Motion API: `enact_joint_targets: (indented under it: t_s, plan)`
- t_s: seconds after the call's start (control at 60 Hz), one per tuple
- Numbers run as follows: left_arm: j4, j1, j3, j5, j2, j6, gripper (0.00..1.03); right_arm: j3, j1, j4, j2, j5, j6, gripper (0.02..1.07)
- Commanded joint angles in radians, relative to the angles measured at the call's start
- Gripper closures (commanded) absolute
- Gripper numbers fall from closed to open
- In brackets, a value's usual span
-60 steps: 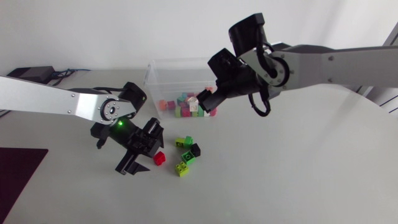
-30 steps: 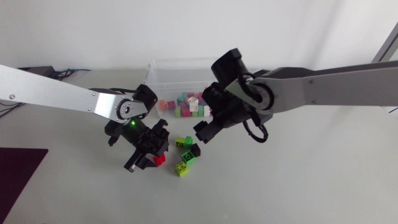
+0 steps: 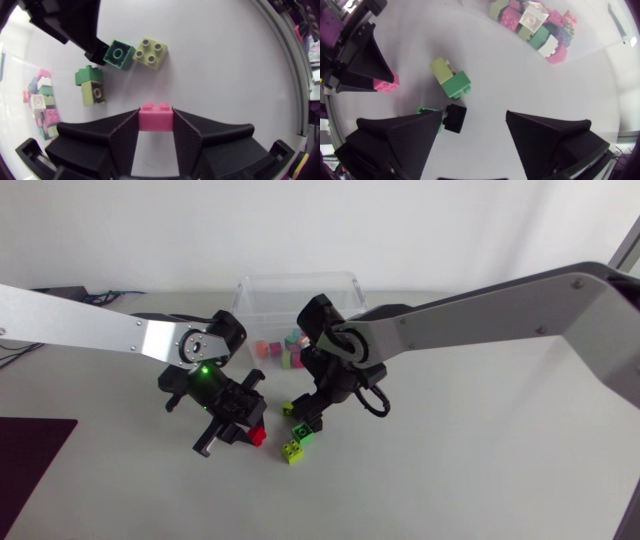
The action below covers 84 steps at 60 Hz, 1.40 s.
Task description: Place the duplo bricks in the container
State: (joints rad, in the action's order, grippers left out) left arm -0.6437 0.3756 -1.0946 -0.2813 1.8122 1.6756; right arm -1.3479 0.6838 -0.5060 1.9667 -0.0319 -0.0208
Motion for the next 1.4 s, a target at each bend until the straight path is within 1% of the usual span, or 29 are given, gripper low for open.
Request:
enact_joint_targets:
  t_s: [0.0, 0.117, 0.15, 0.2, 0.367, 0.55, 0.583, 0.633, 0.667, 0.717, 0.733, 0.783, 0.817, 0.833, 0.85, 0.933, 1.033, 1.1, 1.133, 1.217, 1.233, 1.283, 1.3, 1.383]
  plan:
    - [-0.022, -0.023, 0.006, -0.029, -0.068, -0.016, 0.87, -0.033, 0.016, -0.029, 0.035, -0.011, 0.042, 0.17]
    - [-0.036, -0.069, -0.03, -0.098, -0.131, -0.062, 0.87, -0.042, 0.017, -0.043, 0.044, -0.011, 0.047, 0.18]
    - [-0.043, -0.086, -0.045, -0.117, -0.148, -0.079, 0.87, -0.045, 0.017, -0.045, 0.047, -0.011, 0.048, 0.22]
    - [-0.043, -0.106, -0.059, -0.148, -0.172, -0.1, 0.87, -0.05, 0.017, -0.048, 0.057, -0.013, 0.053, 0.25]
    - [-0.043, -0.161, -0.1, -0.228, -0.217, -0.165, 0.87, -0.062, 0.016, -0.055, 0.092, -0.019, 0.062, 0.25]
    - [-0.02, -0.185, -0.143, -0.272, -0.231, -0.241, 0.87, -0.08, 0.013, -0.066, 0.127, -0.028, 0.073, 0.25]
    - [0.018, -0.188, -0.16, -0.283, -0.231, -0.294, 0.87, -0.085, 0.01, -0.069, 0.133, -0.028, 0.074, 0.27]
    - [0.042, -0.191, -0.179, -0.302, -0.231, -0.33, 0.87, -0.085, 0.008, -0.068, 0.136, -0.028, 0.076, 0.35]
    - [0.068, -0.193, -0.192, -0.308, -0.229, -0.367, 0.87, -0.086, 0.006, -0.068, 0.139, -0.028, 0.078, 0.37]
    - [0.122, -0.193, -0.203, -0.311, -0.225, -0.427, 0.87, -0.088, 0.005, -0.066, 0.146, -0.028, 0.078, 0.43]
    - [0.125, -0.193, -0.203, -0.311, -0.225, -0.43, 0.87, -0.088, 0.005, -0.066, 0.146, -0.028, 0.078, 0.44]
    - [0.216, -0.193, -0.215, -0.311, -0.214, -0.522, 0.87, -0.088, 0.005, -0.065, 0.15, -0.026, 0.076, 0.49]
    - [0.276, -0.193, -0.22, -0.311, -0.208, -0.58, 0.87, -0.086, 0.005, -0.063, 0.152, -0.025, 0.074, 0.53]
    - [0.288, -0.193, -0.222, -0.311, -0.206, -0.591, 0.87, -0.086, 0.005, -0.062, 0.153, -0.025, 0.074, 0.57]
    - [0.326, -0.195, -0.228, -0.309, -0.197, -0.633, 0.87, -0.083, 0.005, -0.057, 0.153, -0.025, 0.073, 0.6]
    - [0.389, -0.196, -0.277, -0.309, -0.159, -0.734, 0.87, -0.071, 0.008, -0.037, 0.152, -0.017, 0.067, 0.76]
    - [0.472, -0.201, -0.303, -0.309, -0.123, -0.84, 0.87, -0.053, 0.011, -0.016, 0.156, -0.01, 0.058, 0.78]
    - [0.5, -0.199, -0.31, -0.309, -0.109, -0.867, 0.87, -0.04, 0.01, -0.003, 0.15, -0.008, 0.055, 0.78]
    - [0.529, -0.199, -0.315, -0.305, -0.096, -0.904, 0.87, -0.027, 0.01, 0.003, 0.136, -0.006, 0.051, 0.8]
    - [0.564, -0.198, -0.321, -0.291, -0.074, -0.945, 0.86, 0.0, 0.006, 0.011, 0.097, -0.005, 0.051, 0.8]
    - [0.582, -0.198, -0.327, -0.28, -0.06, -0.97, 0.86, 0.006, 0.005, 0.012, 0.086, -0.005, 0.051, 0.8]
    - [0.599, -0.198, -0.332, -0.268, -0.048, -0.99, 0.86, 0.015, 0.0, 0.012, 0.067, -0.005, 0.051, 0.8]
    - [0.627, -0.198, -0.335, -0.251, -0.034, -1.021, 0.86, 0.024, -0.006, 0.012, 0.047, -0.005, 0.051, 0.8]
    - [0.688, -0.198, -0.344, -0.213, 0.004, -1.091, 0.85, 0.036, -0.029, 0.009, -0.003, -0.003, 0.05, 0.8]
